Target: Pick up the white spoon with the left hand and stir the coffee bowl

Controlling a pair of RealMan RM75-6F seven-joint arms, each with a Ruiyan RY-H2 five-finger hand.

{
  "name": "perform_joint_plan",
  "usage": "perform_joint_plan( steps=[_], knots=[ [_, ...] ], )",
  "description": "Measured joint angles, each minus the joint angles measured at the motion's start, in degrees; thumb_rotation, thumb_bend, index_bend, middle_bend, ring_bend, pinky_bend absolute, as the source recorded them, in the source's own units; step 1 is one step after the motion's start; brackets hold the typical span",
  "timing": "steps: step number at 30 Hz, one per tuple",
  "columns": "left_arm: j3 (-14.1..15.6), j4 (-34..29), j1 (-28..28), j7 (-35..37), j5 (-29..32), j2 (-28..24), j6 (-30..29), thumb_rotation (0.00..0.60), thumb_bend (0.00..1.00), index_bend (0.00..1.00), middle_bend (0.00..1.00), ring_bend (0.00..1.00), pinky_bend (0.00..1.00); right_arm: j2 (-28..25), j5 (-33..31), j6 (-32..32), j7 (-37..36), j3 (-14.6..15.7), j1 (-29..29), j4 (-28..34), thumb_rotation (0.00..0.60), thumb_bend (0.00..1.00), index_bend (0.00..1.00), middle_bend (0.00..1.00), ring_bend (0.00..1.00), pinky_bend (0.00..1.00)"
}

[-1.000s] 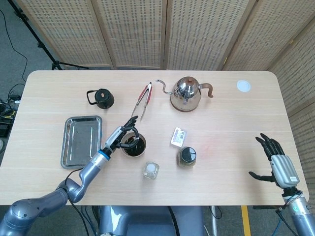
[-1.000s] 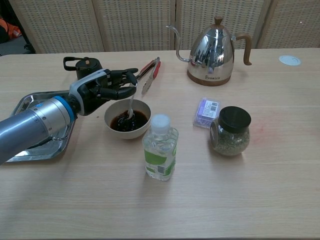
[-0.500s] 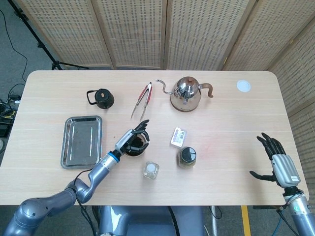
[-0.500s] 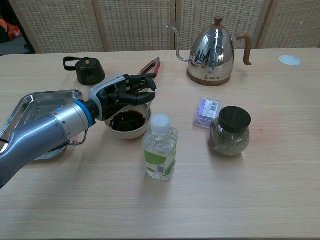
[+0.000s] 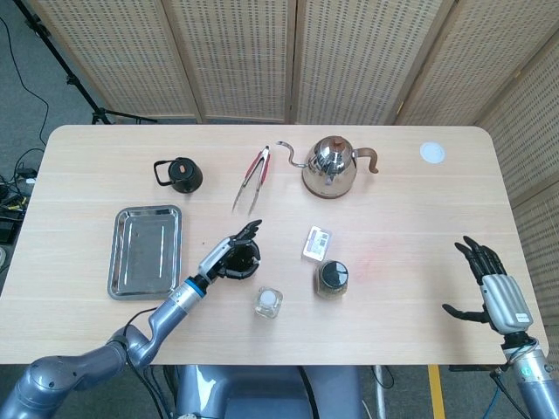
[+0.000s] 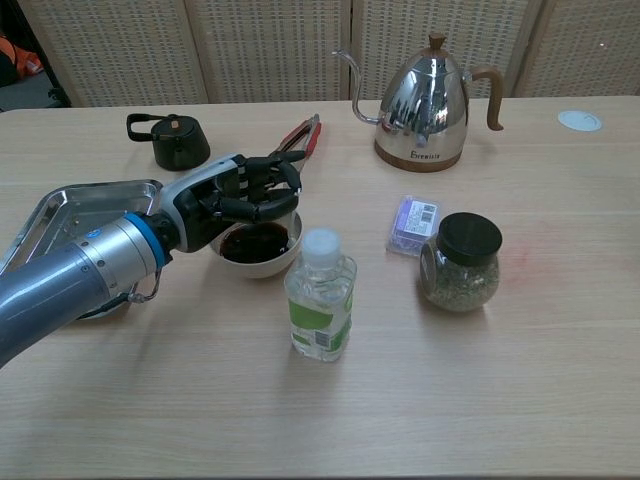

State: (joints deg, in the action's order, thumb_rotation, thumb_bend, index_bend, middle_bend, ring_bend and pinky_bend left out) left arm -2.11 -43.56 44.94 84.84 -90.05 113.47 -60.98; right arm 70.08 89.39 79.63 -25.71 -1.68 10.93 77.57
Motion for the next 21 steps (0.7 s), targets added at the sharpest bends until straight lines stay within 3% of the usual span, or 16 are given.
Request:
perform_joint_plan(
  steps=[21],
  knots=[
    [-2.5,1.5,3.2,-0.1,1.5,-0.4,3.1,0.6,0.48,0.66,0.0,0.0,0.0,0.1,-0.3,-0.6,-0.1,0.0,0.2,-0.2,0.6,0.0,0.0,0.0,0.0,0.0]
  ],
)
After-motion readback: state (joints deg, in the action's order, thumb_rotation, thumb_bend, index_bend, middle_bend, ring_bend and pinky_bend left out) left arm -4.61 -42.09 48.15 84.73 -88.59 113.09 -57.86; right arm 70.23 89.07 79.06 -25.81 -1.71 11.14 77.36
